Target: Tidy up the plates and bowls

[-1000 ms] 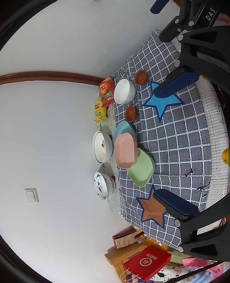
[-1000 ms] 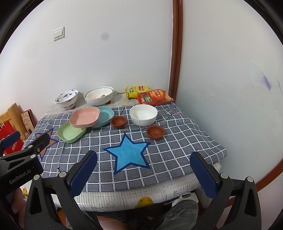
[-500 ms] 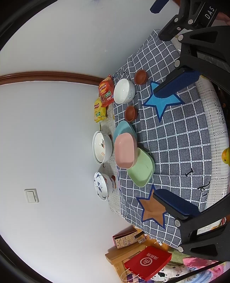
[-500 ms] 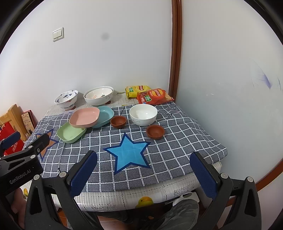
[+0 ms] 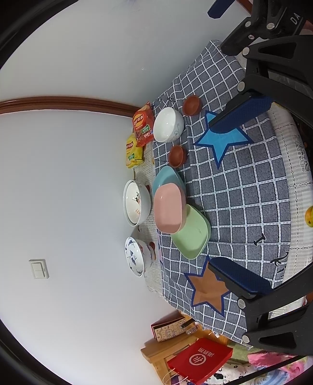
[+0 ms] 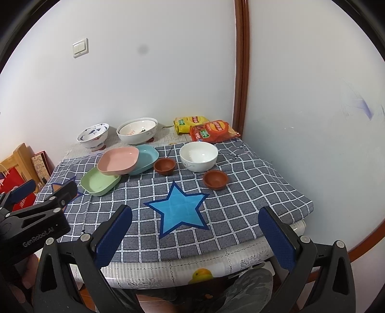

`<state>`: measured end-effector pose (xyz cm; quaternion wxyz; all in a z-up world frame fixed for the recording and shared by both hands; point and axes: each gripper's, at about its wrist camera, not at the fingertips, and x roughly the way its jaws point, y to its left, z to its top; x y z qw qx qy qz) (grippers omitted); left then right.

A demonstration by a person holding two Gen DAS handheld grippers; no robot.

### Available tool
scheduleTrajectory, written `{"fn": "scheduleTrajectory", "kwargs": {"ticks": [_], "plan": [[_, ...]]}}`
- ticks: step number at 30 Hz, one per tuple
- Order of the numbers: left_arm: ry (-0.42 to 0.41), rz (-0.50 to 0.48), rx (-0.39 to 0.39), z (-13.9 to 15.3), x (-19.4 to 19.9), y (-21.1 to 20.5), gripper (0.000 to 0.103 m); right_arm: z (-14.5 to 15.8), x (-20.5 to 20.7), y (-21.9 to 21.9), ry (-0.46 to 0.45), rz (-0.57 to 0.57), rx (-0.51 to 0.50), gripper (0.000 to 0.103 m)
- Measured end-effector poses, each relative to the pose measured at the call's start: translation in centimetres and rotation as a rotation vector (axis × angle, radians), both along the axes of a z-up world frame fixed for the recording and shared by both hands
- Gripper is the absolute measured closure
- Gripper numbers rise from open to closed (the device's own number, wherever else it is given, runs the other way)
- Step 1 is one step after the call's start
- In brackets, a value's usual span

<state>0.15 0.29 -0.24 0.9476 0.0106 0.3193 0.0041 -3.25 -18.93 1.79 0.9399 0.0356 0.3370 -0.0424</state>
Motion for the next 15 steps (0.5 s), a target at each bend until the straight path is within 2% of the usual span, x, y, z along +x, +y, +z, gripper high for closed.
{"fn": "scheduleTrajectory", "kwargs": {"ticks": [10,15], "plan": [[0.066,-0.034,0.002,-2.6,3.5,-0.9,0.000,-2.4,2.7,-0.6,0.030,0.021,0.057,0.002],[0.107,-0.018,-0.040,-3.8,6.3,0.2,0.001,-2.7,4.3,-0.7,0.016,0.032,0.065,0.005]]}}
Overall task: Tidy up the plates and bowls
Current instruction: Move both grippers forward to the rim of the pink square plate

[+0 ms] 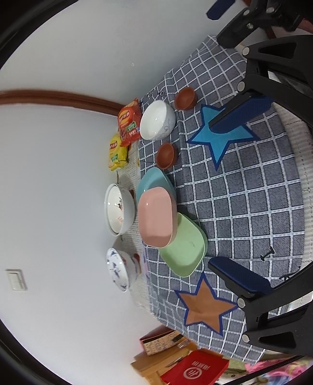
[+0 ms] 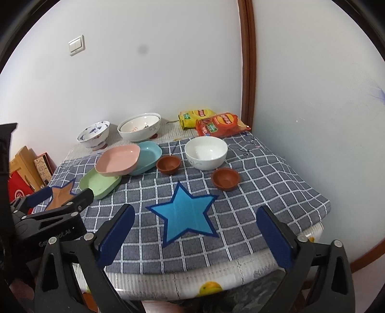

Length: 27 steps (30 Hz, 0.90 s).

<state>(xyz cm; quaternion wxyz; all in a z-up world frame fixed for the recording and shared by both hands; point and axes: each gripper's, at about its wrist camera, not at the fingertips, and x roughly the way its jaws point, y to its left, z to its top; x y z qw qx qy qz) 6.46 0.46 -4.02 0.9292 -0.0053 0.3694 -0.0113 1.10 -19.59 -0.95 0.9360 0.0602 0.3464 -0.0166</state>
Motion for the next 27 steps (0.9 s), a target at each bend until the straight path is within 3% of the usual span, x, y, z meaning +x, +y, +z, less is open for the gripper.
{"fn": "scheduleTrajectory", "kwargs": {"ticks": [5,7,13,21,27], "plan": [[0.028,0.026,-0.017,-1.0,2.9,1.9,0.005,-0.5,2.2,0.1,0.011,0.021,0.026,0.008],[0.041,0.048,-0.022,-1.5,4.1,3.1,0.013,-0.6,3.3,0.4,0.017,0.037,0.042,0.009],[0.077,0.114,-0.029,-2.8,7.8,7.2,0.019,-1.4,8.1,1.4,0.049,0.102,0.148,0.015],[0.118,0.146,-0.053,-4.2,13.4,11.2,0.032,-2.9,15.5,5.1,0.091,0.160,0.116,0.029],[0.133,0.110,-0.044,-5.5,17.6,11.9,0.032,-4.9,19.7,8.1,0.116,0.199,0.122,0.035]]}}
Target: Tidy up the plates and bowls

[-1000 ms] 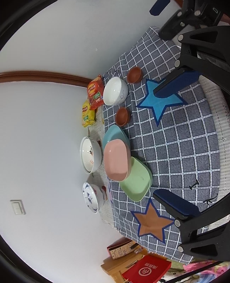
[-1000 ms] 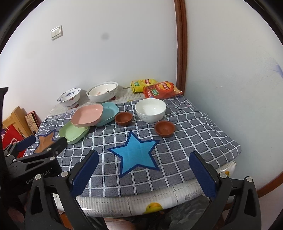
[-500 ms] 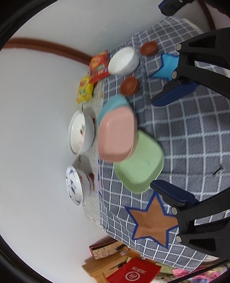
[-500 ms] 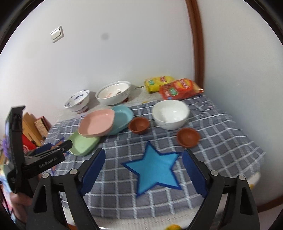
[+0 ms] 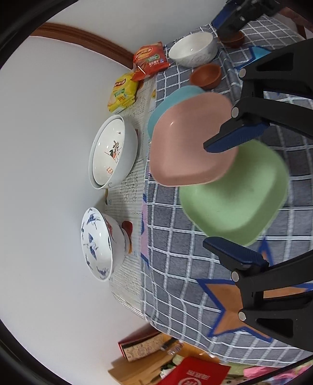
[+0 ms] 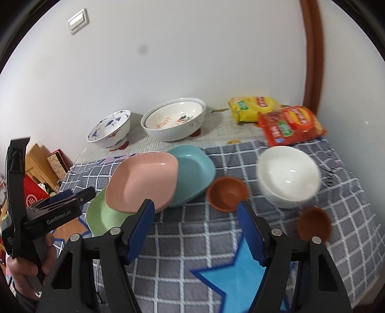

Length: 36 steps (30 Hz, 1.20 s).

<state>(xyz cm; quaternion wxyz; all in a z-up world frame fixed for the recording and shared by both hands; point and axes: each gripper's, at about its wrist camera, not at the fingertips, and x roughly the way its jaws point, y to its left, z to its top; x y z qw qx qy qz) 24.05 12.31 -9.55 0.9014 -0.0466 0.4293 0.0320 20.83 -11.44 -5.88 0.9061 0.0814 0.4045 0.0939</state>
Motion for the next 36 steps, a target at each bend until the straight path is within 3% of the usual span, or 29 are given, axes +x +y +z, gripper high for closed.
{"fn": "scheduleTrajectory", "kwargs": {"ticks": [4,15,21,26,34,36], "plan": [[0.051,-0.026,-0.017,-1.4,3.0,0.1,0.032,-2.0,2.1,1.4,0.034,0.026,0.024,0.041],[0.065,-0.046,-0.043,-3.1,7.3,-0.3,0.032,-5.0,5.7,3.5,0.094,0.044,0.050,0.052],[0.105,-0.054,-0.013,-4.2,8.6,-1.0,0.043,-6.1,7.0,4.6,0.118,0.066,0.011,0.058],[0.127,-0.054,-0.017,-4.9,9.1,-1.0,0.055,-6.8,8.0,5.1,0.135,0.082,0.004,0.069],[0.148,-0.059,-0.031,-5.5,9.2,-1.1,0.084,-7.6,9.1,5.1,0.155,0.106,0.034,0.090],[0.148,-0.059,-0.023,-5.5,9.1,-1.3,0.087,-7.6,9.2,5.0,0.152,0.108,0.036,0.093]]}}
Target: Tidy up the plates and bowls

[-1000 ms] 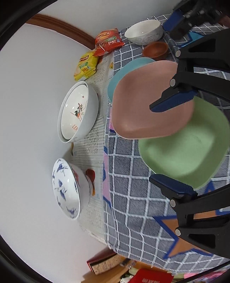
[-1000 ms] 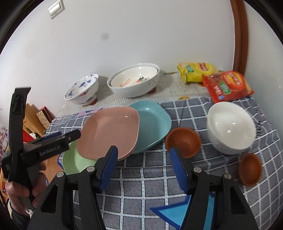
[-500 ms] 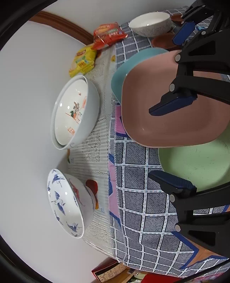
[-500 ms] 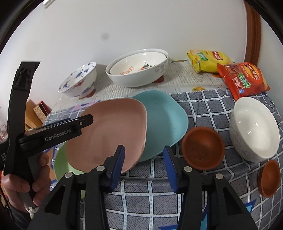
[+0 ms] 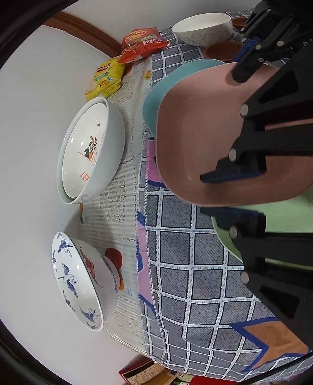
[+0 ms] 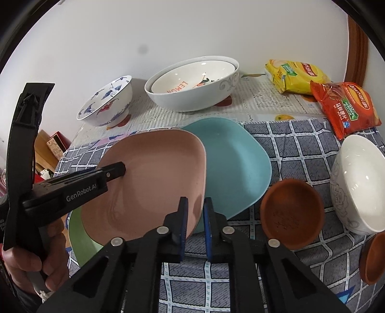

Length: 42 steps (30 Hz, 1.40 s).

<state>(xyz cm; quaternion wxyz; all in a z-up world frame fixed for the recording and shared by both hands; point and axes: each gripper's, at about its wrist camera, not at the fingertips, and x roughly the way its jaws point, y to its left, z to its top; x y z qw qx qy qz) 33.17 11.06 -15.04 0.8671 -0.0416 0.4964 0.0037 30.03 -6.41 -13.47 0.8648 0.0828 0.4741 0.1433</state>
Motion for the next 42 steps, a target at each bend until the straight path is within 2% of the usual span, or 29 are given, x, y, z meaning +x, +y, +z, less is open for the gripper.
{"fn": "scheduleTrajectory", "kwargs": {"ticks": [2,6,10,17,24,42], "plan": [[-0.010,0.006,0.006,0.2,-0.2,0.0,0.089,0.1,0.1,0.0,-0.005,-0.002,-0.002,0.094],[-0.022,0.029,-0.031,1.0,-0.6,0.4,0.093,0.2,0.0,-0.1,-0.003,-0.001,-0.004,0.094],[-0.043,0.021,-0.019,2.4,-1.5,0.1,0.093,1.2,-0.6,-0.5,-0.015,-0.004,0.001,0.095],[-0.077,0.038,-0.056,5.2,-3.8,0.2,0.093,4.5,-2.0,-1.1,-0.064,-0.010,0.011,0.096],[-0.112,0.045,-0.051,7.8,-6.3,-0.1,0.093,7.3,-3.9,-1.7,-0.096,-0.015,0.028,0.097],[-0.147,0.091,-0.084,11.1,-10.2,0.9,0.093,11.2,-7.3,-1.4,-0.146,0.003,0.043,0.098]]}}
